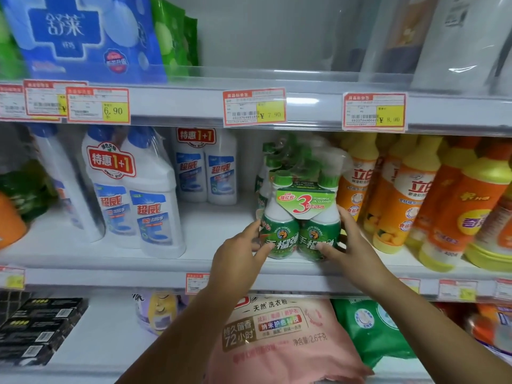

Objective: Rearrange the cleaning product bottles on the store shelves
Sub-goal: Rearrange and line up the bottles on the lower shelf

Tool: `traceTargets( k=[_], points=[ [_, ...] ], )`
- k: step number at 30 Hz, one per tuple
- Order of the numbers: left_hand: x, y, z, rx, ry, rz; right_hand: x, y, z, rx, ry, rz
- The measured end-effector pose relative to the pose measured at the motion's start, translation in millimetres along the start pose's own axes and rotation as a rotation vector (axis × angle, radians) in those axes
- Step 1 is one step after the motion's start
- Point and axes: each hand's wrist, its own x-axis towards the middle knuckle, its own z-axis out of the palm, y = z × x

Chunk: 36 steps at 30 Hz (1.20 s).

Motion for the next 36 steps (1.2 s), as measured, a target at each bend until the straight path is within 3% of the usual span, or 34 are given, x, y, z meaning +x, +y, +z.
traceTargets(
  k=[6,17,19,22,24,26,29,36],
  points=[
    [-1.5,-5.5,-7.0,-0.003,0.043,-0.048,-2.0,-4.4,6.4,0.006,-0.012,0.005],
    [-12.1,-4.5,-14.5,-0.040,-0.079,-0.020,-6.3,-9.2,15.6,-0.008,-0.012,0.023],
    [-16.2,-5.1,-18.5,-0.024,-0.059,-0.018,-10.3,-9.9,21.4,-0.087,0.118,0.007],
    [-20.4,-8.4,-38.7,-0.016,0.088,-0.041,-19.6,-24.8,34.7,-0.317,0.486,-0.189],
    [-23.8,-11.8,-62.3,-0.009,0.202,-0.037,-25.8,-42.5,48.7,-0.281,0.539,-0.348],
    [-30.2,-20.7,-89.9,0.034,0.310,-0.022,-29.4,-57.4,69.2,-0.238,0.451,-0.456],
    [-46.5,-49.7,-128.4,0.137,0.393,-0.048,-30.5,-72.0,111.9,-0.187,0.219,-0.478],
    [-62.3,-128.8,-178.3,0.307,0.316,-0.136,17.1,-100.1,209.5,-0.023,-0.149,-0.142]
  ],
)
